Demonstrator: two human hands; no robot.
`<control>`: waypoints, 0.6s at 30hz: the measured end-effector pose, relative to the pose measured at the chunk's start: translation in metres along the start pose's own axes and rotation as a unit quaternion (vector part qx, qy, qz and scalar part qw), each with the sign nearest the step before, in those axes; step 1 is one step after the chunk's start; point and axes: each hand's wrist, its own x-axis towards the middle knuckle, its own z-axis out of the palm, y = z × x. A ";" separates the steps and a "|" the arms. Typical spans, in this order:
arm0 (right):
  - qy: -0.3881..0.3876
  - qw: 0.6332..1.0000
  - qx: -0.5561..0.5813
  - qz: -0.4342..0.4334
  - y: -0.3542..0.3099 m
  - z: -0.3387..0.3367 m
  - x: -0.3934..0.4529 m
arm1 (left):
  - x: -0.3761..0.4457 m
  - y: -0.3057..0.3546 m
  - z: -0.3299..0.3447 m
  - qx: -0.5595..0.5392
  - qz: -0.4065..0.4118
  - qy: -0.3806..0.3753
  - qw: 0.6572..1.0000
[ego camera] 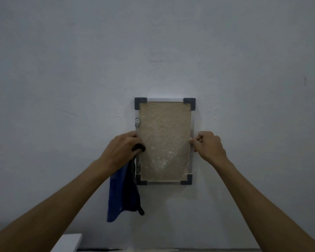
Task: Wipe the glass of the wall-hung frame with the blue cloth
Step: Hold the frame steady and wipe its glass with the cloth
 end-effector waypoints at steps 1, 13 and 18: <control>0.000 1.000 0.001 0.001 -0.001 0.000 0.000 | 0.005 0.000 -0.002 -0.004 -0.014 0.033 0.999; -0.003 1.000 -0.007 0.005 -0.004 -0.002 -0.002 | 0.025 0.006 -0.001 -0.027 -0.011 0.067 0.997; 0.001 1.000 -0.008 0.004 -0.002 -0.002 -0.003 | 0.020 0.010 0.007 -0.057 -0.024 0.087 0.994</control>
